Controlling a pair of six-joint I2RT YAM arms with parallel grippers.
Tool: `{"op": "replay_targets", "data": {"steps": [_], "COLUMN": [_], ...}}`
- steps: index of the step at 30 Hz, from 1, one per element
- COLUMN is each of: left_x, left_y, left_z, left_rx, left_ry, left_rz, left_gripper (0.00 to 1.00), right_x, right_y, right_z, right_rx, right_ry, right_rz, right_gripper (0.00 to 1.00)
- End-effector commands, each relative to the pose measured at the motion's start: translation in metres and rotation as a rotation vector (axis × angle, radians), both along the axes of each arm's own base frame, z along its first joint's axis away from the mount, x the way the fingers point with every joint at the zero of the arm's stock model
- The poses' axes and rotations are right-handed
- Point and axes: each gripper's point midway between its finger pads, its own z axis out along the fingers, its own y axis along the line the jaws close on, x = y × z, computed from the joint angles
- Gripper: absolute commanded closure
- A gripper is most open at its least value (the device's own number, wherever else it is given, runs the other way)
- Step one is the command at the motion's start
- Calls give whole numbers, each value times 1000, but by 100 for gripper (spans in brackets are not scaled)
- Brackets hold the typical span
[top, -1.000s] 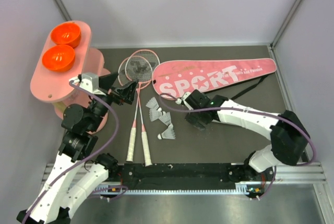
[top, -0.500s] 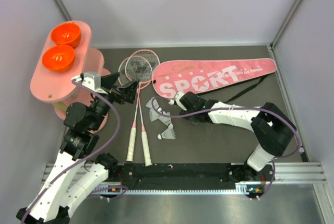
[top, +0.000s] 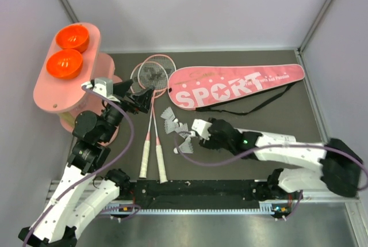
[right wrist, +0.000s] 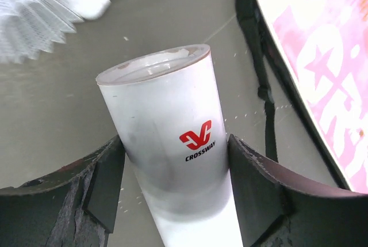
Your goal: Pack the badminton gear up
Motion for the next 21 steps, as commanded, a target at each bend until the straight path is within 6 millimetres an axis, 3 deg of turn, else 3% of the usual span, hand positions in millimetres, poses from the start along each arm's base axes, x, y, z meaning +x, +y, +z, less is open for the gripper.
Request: {"op": "replay_targets", "data": {"steps": [1, 2, 6, 12, 16, 21], "left_x": [-1, -1, -3, -2, -14, -27], "left_y": [1, 1, -9, -35, -65, -89], "left_z": [7, 7, 5, -6, -10, -11], "left_rx": [-18, -18, -5, 20, 32, 34], "left_ry": [-27, -27, -23, 10, 27, 47], "left_rz": [3, 3, -51, -179, -368, -540], "left_gripper": [5, 5, 5, 7, 7, 10], "right_x": [-22, -35, -49, -54, -61, -65], "right_y": [29, 29, 27, 24, 17, 9], "right_z": [70, 86, 123, 153, 177, 197], "right_rx": [313, 387, 517, 579, 659, 669], "right_ry": [-125, -139, -229, -288, -348, -398], "right_rz": [180, 244, 333, 363, 387, 405], "right_gripper": [56, 56, 57, 66, 65, 65]}}
